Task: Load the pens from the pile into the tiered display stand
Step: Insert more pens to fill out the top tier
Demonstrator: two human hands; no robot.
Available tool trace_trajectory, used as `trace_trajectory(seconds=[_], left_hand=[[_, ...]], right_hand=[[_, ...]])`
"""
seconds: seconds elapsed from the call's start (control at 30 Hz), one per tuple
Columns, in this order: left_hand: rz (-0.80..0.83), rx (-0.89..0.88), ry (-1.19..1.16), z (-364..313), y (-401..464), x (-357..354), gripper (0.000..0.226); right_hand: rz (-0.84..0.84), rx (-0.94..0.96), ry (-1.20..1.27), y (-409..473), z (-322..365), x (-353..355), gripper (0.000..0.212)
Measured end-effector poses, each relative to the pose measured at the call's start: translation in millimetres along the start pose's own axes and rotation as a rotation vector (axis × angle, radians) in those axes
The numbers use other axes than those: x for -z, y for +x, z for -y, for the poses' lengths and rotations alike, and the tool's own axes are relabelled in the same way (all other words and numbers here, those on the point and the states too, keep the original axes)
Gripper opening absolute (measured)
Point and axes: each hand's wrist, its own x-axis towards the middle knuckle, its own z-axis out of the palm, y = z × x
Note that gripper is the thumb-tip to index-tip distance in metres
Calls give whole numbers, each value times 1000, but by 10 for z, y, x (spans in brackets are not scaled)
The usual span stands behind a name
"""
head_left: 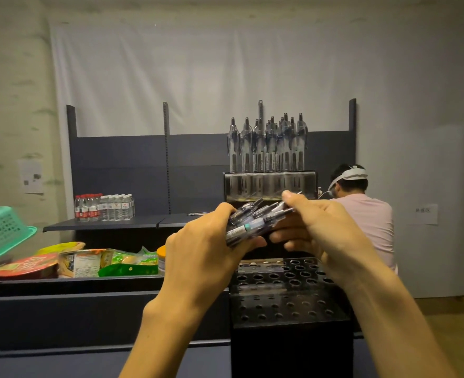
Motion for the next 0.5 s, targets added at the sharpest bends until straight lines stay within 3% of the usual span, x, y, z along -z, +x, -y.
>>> trace_trajectory(seconds=[0.07,0.27,0.5], left_hand=[[-9,5,10,3,-4,4,48],[-49,-2,21,-7,-17,-7,32],[-53,4,-27,13,-15,16,34]], right_hand=[[-38,21,0,24,-11,27,36],[70,123,-83,-52,-34,-57,14],[-84,178,46,-35,-27,-101,19]])
